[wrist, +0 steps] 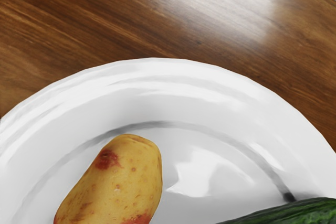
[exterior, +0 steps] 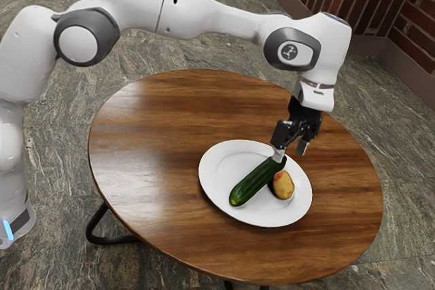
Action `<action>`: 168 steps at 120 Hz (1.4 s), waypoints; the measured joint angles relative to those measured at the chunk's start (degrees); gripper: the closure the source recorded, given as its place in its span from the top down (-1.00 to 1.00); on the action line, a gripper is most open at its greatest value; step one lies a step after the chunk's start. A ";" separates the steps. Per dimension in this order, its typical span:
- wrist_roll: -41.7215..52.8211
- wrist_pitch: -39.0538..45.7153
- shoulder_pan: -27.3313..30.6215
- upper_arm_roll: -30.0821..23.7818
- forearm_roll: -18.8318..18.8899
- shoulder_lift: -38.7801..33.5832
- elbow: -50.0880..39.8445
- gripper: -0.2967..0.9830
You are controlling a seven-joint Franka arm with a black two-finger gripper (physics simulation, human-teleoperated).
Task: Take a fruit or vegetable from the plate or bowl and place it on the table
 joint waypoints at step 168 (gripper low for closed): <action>3.17 8.05 0.02 0.21 -0.14 4.89 -6.27 0.53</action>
